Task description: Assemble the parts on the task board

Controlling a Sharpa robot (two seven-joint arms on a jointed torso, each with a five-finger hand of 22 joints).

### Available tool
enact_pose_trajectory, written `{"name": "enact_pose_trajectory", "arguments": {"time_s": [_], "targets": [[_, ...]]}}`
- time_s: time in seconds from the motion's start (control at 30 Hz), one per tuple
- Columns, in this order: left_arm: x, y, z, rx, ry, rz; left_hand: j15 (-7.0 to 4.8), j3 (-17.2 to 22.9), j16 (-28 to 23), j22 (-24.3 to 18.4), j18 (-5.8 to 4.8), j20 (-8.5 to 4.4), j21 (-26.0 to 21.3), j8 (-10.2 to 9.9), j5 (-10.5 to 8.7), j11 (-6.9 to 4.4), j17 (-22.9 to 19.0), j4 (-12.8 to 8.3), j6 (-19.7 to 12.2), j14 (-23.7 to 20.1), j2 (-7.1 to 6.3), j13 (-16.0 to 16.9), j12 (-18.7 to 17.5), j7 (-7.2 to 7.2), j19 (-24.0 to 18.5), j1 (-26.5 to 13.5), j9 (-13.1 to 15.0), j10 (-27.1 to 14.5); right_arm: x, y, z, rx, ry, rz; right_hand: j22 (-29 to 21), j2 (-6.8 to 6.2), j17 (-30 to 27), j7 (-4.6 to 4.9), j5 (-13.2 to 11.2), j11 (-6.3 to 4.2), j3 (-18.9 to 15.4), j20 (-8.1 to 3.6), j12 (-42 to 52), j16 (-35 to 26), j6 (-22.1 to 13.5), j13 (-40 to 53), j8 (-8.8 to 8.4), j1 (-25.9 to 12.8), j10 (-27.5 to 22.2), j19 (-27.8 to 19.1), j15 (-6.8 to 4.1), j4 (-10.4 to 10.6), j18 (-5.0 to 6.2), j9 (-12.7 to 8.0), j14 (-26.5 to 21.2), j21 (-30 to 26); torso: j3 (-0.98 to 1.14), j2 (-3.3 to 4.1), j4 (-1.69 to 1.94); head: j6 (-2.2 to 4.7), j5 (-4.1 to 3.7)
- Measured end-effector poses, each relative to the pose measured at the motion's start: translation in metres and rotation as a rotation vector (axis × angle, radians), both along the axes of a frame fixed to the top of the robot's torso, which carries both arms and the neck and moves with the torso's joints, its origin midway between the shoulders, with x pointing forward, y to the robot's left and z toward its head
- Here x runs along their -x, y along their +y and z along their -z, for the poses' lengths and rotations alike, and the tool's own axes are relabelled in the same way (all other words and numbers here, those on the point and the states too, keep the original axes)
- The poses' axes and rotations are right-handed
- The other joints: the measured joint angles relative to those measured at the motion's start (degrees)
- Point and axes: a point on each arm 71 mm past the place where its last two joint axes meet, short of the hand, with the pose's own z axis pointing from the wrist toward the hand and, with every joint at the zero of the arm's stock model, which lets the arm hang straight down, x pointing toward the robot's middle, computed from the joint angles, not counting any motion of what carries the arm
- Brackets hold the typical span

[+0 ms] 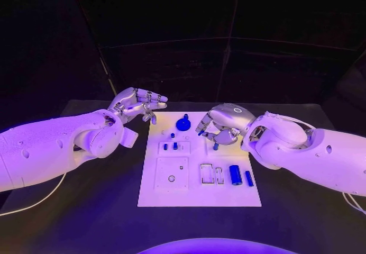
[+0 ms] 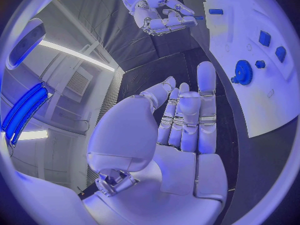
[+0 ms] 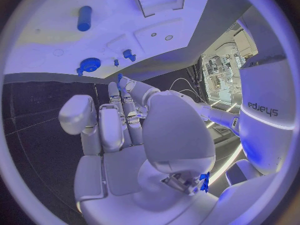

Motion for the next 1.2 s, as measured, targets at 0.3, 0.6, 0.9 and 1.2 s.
{"name": "enact_pose_trajectory", "arguments": {"time_s": [0.3,0.6,0.9,1.2], "targets": [[-0.001,-0.001,0.000,0.000,-0.001,0.002,0.00,0.0,0.0,0.0,0.00,0.00,0.0,0.0,0.00,0.00,0.0,0.0,0.0,0.0,0.00,0.0,0.0,0.00,0.0,0.0,0.0,0.0,-0.001,0.029,0.011,-0.006,0.041,-0.046,0.0,0.00,0.0,0.00,0.2,0.00,0.0,0.00,0.2,0.0,0.0,0.0,0.00,0.0,0.0,0.0,0.00,0.0,0.00,0.0,0.0,0.0,0.01,0.10,0.02,-1.73,3.44],[-0.001,-0.005,0.000,0.002,-0.001,0.008,0.00,0.0,0.0,-0.1,0.00,0.00,-0.2,0.0,0.00,0.21,-0.1,0.0,-0.2,0.0,0.00,0.1,0.2,0.22,0.0,0.0,0.0,-0.2,0.010,0.047,0.040,0.014,0.109,-0.082,-0.1,0.00,0.0,0.00,0.2,0.00,0.0,0.00,0.2,0.0,0.0,0.0,0.00,0.0,0.0,0.0,0.00,0.0,0.00,0.0,0.0,0.0,0.02,0.02,-0.08,-2.92,5.16],[-0.001,-0.009,0.000,0.005,-0.002,0.016,0.00,0.0,0.0,-0.1,0.00,0.00,-0.2,0.0,0.00,0.21,-0.1,0.0,-0.2,0.0,0.00,0.0,0.2,0.22,0.0,0.0,0.0,-0.2,0.013,0.056,0.053,0.046,0.129,-0.099,-0.1,0.00,0.0,0.00,0.2,0.00,0.1,0.00,0.2,0.0,0.0,0.0,0.00,0.0,0.0,0.0,0.00,0.1,0.00,0.0,0.0,0.0,0.02,-0.02,-0.08,-3.20,5.17],[-0.002,-0.010,0.000,0.005,-0.002,0.019,0.00,-0.2,0.0,0.0,0.00,0.00,-0.2,0.0,0.00,0.21,-0.1,0.2,-0.2,0.0,0.00,0.0,0.2,0.21,0.0,0.0,0.0,-0.2,0.015,0.061,0.060,0.080,0.139,-0.112,-0.1,0.00,0.0,-0.01,0.2,-0.01,0.1,0.00,0.2,0.0,0.0,-0.1,-0.23,0.0,0.0,0.0,0.00,0.2,0.00,0.0,0.0,0.0,0.06,-0.02,-0.14,-3.33,5.25]]}}
